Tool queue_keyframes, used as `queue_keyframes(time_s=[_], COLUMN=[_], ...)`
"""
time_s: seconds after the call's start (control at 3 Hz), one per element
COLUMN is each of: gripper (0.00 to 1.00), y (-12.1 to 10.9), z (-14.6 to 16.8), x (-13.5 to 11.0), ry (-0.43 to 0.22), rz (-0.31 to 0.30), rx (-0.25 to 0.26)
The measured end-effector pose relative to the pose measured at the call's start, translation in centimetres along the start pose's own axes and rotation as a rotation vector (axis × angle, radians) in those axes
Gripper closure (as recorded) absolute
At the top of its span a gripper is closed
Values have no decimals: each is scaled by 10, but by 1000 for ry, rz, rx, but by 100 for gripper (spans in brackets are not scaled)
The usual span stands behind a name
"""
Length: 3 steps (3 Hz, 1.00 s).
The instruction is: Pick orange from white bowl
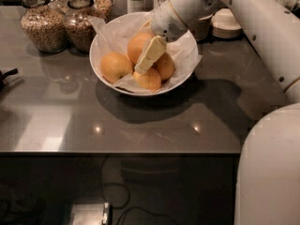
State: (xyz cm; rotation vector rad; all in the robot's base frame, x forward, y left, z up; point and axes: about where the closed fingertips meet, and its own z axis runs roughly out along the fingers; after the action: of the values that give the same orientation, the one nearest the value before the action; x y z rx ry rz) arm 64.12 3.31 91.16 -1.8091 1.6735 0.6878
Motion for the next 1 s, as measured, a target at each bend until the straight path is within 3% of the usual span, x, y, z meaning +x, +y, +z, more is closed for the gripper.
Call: queue_keyframes(time_s=[1.0], gripper=[89], y=[1], z=[-2], x=[-1], ry=[-4], rz=[3], rx=[2])
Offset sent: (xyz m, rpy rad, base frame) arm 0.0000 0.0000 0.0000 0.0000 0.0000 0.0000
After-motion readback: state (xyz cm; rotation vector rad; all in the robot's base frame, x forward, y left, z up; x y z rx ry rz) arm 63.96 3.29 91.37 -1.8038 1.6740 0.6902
